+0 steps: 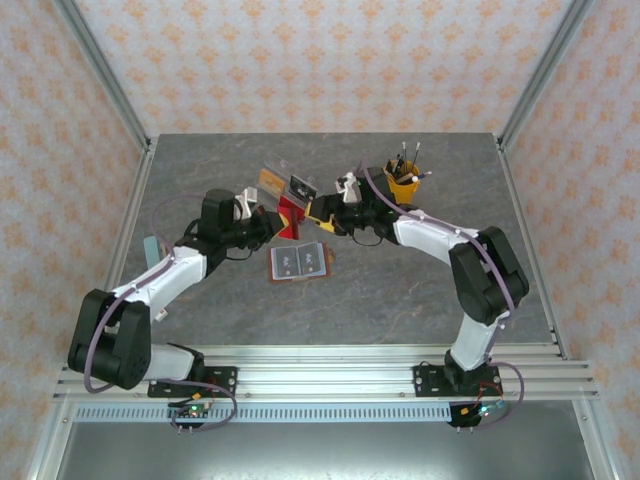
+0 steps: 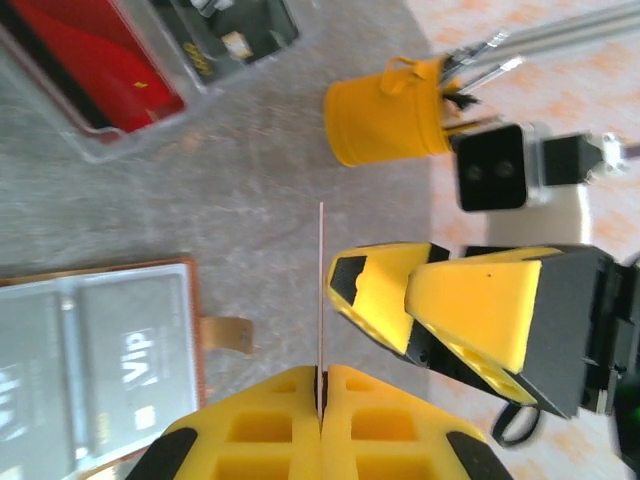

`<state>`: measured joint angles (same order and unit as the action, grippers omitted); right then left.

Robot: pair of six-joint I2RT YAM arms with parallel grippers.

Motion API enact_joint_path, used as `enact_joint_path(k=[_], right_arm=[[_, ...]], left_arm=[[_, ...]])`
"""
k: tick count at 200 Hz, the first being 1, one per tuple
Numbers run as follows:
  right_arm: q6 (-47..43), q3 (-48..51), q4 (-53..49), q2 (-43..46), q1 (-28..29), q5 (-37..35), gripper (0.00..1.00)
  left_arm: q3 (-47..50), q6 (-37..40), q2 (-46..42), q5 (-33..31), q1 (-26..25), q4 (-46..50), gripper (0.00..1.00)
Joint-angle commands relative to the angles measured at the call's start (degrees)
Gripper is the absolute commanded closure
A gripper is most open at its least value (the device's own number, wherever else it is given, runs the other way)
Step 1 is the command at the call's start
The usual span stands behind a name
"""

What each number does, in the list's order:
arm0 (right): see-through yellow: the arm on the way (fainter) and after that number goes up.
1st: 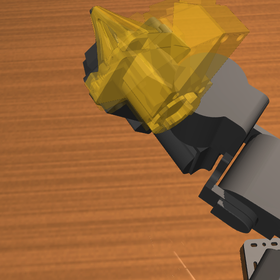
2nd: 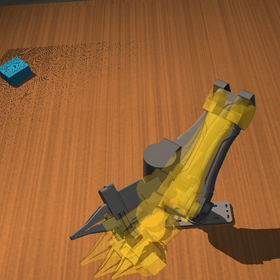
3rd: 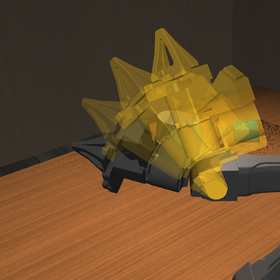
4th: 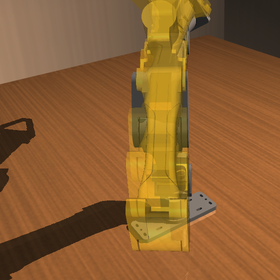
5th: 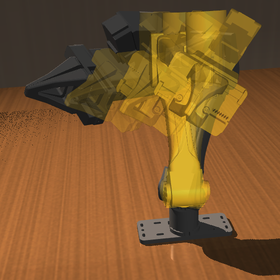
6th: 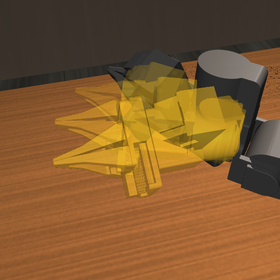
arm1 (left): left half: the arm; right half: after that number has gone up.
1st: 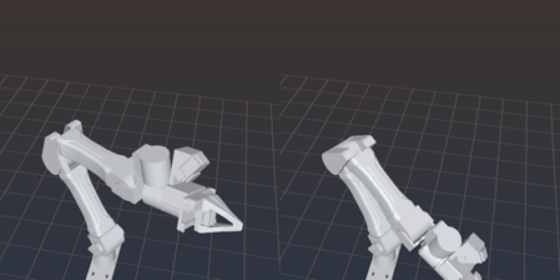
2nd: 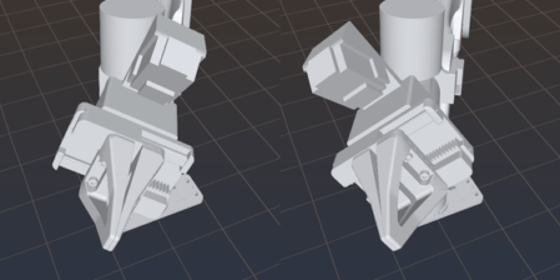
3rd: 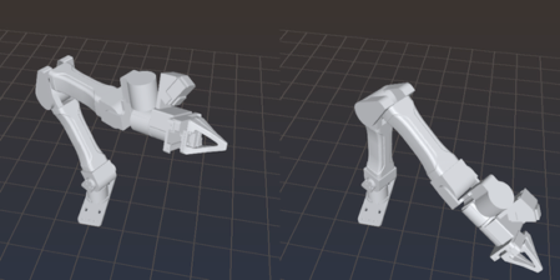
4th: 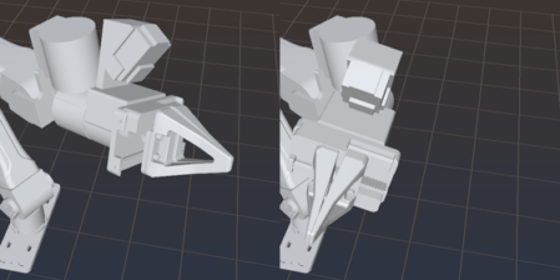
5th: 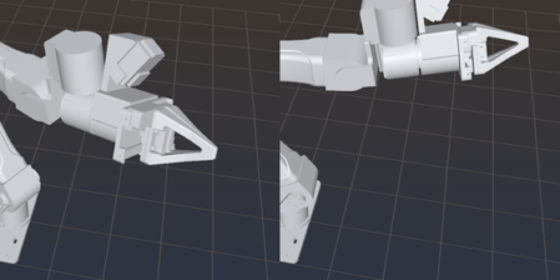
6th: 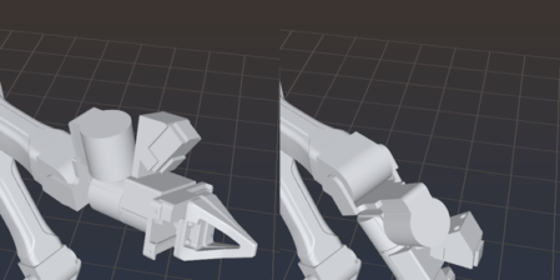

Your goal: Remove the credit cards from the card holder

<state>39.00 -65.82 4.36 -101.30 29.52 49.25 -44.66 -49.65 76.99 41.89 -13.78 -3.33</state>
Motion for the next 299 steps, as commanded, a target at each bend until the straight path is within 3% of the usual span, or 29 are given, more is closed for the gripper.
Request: enact_joint_path(k=[1, 48, 84, 121, 142, 183, 299], right_arm=[[-12.7, -2.7, -16.0, 5.1, -0.2, -14.7, 0.35], [-20.5, -1.0, -24.5, 11.4, -0.4, -34.9, 0.15], [-22.9, 1.5, -25.2, 14.6, -0.9, -40.1, 0.07], [-24.8, 3.1, -25.8, 15.8, -1.0, -44.5, 0.0], [-25.5, 3.2, -25.9, 16.2, -1.0, -45.9, 0.0], [-26.3, 3.3, -25.8, 16.6, -1.0, -47.5, 0.0], [-26.6, 2.7, -27.4, 16.0, -2.0, -49.6, 0.0]], left_arm=[[-6.4, 6.1, -1.5, -14.3, -2.1, 20.6, 1.0], [-18.1, 4.7, 4.4, -35.5, -9.5, 36.8, 1.0], [-28.5, -0.7, 12.9, -50.3, -15.1, 42.4, 1.0], [-43.4, -2.3, 25.6, -60.2, -19.6, 50.8, 1.0], [-50.3, -3.8, 31.4, -62.9, -20.5, 55.2, 1.0], [-54.3, -8.6, 36.9, -66.1, -20.6, 56.3, 1.0], [-54.6, -23.4, 41.5, -68.5, -18.6, 50.3, 1.0]])
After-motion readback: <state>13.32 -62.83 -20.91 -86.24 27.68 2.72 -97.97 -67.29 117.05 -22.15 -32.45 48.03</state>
